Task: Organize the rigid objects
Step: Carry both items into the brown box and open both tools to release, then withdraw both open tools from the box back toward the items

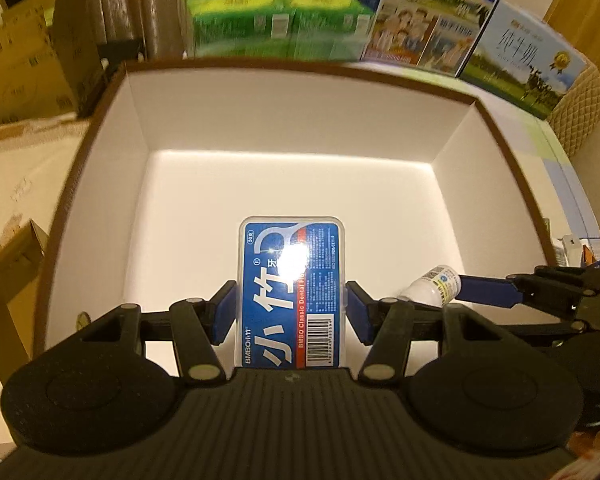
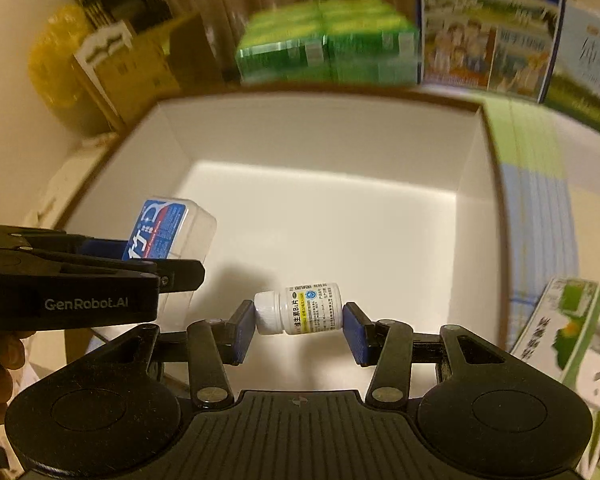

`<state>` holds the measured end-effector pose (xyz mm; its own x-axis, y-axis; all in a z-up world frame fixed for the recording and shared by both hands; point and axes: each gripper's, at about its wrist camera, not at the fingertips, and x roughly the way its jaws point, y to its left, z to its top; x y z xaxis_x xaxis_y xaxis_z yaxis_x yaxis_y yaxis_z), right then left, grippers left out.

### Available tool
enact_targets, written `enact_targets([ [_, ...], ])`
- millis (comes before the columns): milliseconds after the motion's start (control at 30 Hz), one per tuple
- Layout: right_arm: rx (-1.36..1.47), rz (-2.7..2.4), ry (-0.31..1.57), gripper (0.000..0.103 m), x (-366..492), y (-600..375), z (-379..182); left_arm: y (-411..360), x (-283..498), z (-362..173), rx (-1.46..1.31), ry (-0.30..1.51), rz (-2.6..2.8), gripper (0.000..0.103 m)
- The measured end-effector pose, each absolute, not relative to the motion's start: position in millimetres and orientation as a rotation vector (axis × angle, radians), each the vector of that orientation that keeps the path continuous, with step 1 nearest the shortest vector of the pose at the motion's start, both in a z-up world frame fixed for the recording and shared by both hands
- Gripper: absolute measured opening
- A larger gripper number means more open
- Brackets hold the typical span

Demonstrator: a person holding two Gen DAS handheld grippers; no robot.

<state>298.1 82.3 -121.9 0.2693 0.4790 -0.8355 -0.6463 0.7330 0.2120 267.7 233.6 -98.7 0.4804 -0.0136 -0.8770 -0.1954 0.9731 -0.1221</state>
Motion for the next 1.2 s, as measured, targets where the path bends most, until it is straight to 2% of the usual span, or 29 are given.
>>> enact_targets([
  [300, -0.223, 0.79, 1.088, 0.045, 305.1, 98.3, -140.4, 244.8, 270.7, -114.9, -0.234, 1.12, 0.125, 0.056],
  [367, -0.262, 0.791, 1.07, 0.051, 299.1, 105.7, -140.4, 247.5, 269.0, -113.9, -0.238, 1.118, 0.128, 0.062],
  [400, -0.287, 0.775, 1.058, 0.06, 296.7, 108.2, -140.5, 248.4, 267.3, -112.5, -0.233, 1.114, 0.128, 0.062],
  [433, -0.299, 0.763, 1.044, 0.064, 295.0, 109.0, -141.1, 248.9, 265.3, -110.7, -0.226, 1.108, 0.128, 0.062],
  [833, -0.231, 0.746, 1.053, 0.067, 288.8, 98.4, -136.5, 251.1, 250.9, -95.4, -0.202, 1.068, 0.115, 0.064],
  [1200, -0.161, 0.746, 0.969, 0.067, 271.8, 80.1, -101.9, 236.7, 231.3, -56.5, -0.182, 0.966, 0.085, 0.064],
])
